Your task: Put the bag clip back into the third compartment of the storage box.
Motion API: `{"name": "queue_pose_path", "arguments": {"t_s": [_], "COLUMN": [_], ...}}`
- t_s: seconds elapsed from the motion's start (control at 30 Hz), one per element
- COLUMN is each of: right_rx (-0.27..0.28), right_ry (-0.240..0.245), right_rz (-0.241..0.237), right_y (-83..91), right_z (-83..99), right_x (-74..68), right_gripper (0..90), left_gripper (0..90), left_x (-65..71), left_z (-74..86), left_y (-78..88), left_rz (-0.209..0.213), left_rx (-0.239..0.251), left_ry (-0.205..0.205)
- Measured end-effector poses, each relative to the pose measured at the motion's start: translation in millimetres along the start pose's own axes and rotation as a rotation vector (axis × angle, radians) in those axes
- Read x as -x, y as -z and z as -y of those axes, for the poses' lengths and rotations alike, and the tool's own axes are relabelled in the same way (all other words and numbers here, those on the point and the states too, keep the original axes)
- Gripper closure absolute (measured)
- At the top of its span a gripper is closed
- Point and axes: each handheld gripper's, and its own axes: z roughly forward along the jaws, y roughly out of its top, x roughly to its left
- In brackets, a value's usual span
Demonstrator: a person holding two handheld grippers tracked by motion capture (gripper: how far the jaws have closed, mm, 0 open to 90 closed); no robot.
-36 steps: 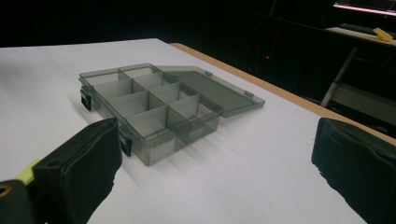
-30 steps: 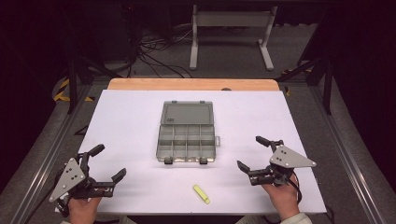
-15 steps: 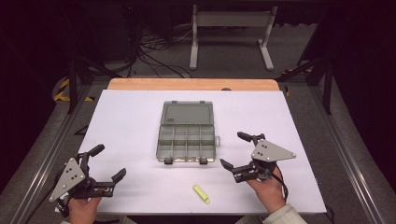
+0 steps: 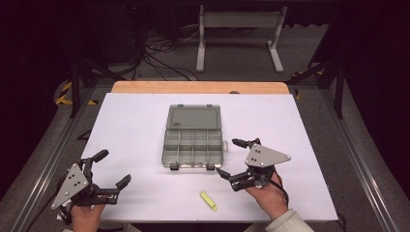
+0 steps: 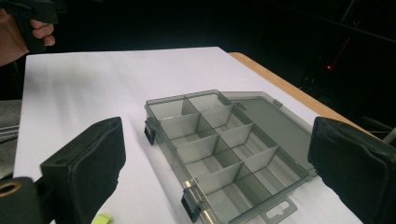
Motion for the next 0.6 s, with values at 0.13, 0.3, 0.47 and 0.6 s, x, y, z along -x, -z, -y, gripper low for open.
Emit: {"name": "queue_pose_path", "arguments": {"t_s": [0.13,0.3,0.47,0.6], "right_rx": [-0.007,-0.033,-0.080,-0.147], "right_ry": [0.001,-0.018,-0.016,-0.032], "right_rz": [-0.006,-0.041,-0.075,-0.095], "right_y": [-2.2,-6.8,-14.1,-19.7], "right_z": [-3.5,-8.9,-11.8,-12.2], "right_x": [-2.8,-9.3,-18.9,-25.1], "right_gripper": [4.0,4.5,8.7,12.2], "left_gripper": [0.0,0.0,0.0,0.0], "left_x": [0.1,0.1,-0.1,-0.4], "left_z": [0.0,0.0,-0.1,-0.2], "left_y": [0.2,0.2,0.6,0.8], "left_rz": [-0.001,-0.002,-0.001,-0.001], "left_rx": [-0.001,0.001,-0.001,-0.001], "left_ry": [0.001,0.001,0.001,0.002]}}
